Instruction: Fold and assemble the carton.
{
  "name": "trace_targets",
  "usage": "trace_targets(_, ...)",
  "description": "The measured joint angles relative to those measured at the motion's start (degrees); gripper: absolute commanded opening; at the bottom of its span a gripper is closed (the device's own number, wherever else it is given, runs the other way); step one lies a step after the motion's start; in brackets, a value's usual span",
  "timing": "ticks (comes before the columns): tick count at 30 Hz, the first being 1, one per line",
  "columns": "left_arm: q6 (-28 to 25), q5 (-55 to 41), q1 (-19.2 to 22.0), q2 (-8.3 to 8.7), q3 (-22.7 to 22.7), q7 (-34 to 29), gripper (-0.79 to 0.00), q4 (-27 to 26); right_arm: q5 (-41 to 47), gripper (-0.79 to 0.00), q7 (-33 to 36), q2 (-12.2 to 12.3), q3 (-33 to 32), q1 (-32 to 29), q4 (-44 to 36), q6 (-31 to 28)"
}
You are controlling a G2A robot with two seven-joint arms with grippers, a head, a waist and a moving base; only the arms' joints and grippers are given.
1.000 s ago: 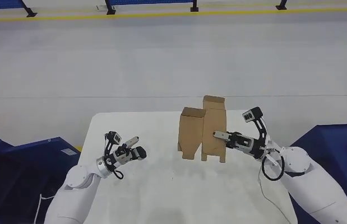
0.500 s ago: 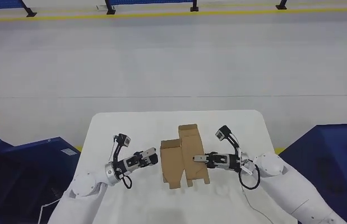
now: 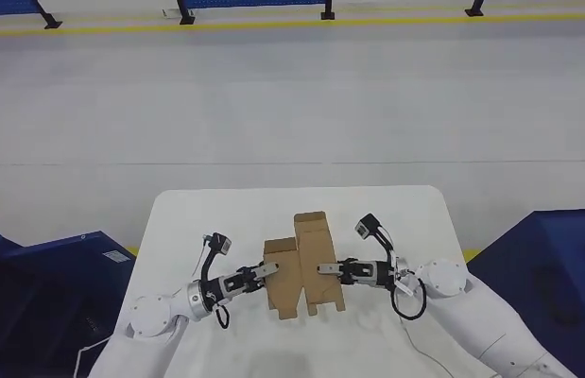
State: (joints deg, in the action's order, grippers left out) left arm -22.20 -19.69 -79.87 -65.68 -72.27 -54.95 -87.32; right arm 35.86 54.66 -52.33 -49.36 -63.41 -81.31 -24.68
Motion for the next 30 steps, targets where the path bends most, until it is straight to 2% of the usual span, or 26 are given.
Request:
trace_targets(7,0.6,-1.8,1.0,0.13,0.5,-2.1,-0.437,1.6,-1.0,-0.785,0.0,-0.7,0.0,0.3,0.2,0.1)
trace_targets(10,0.2,-2.0,1.3,0.22,0.5,-2.5,-0.539,2.1,-1.4,-0.785,-0.1,-1.1,0.1,0.6,0.3,0.2)
trace_targets(11,0.1,-2.1,1.4,0.25,0.5,-2.7,-0.640,2.3,-1.6,-0.785,-0.1,-1.2,0.1,0.7,0.3,0.2)
trace_targets(12,0.0,-2.1,1.4,0.28,0.5,-2.8,-0.677,2.4,-1.8,-0.785,-0.1,-1.3,0.1,0.7,0.3,0.2)
trace_targets(14,-0.4,-2.3,1.5,0.35,0.4,-3.2,-0.686,2.6,-2.3,-0.785,-0.1,-1.6,0.2,0.9,0.4,0.5)
trace_targets(15,-0.6,-2.4,1.5,0.38,0.4,-3.4,-0.708,2.6,-2.5,-0.690,-0.1,-1.7,0.2,1.0,0.5,0.7)
trace_targets(16,-0.8,-2.6,1.5,0.41,0.4,-3.7,-0.727,2.7,-2.8,0.000,-0.2,-1.8,0.3,1.1,0.6,0.9)
trace_targets(18,-1.3,-3.3,1.5,0.50,0.3,-4.5,-0.782,2.7,-3.2,0.000,-0.4,-2.0,0.4,1.3,0.8,1.3)
trace_targets(22,-2.1,-4.6,1.4,0.70,-0.1,-6.0,-0.785,2.9,-2.0,0.000,-0.8,-2.4,0.0,1.5,2.7,1.6)
trace_targets(30,-3.5,-5.3,1.1,1.12,-0.4,-8.8,-0.785,3.3,11.8,0.000,2.1,-3.1,-4.3,3.1,10.1,4.8)
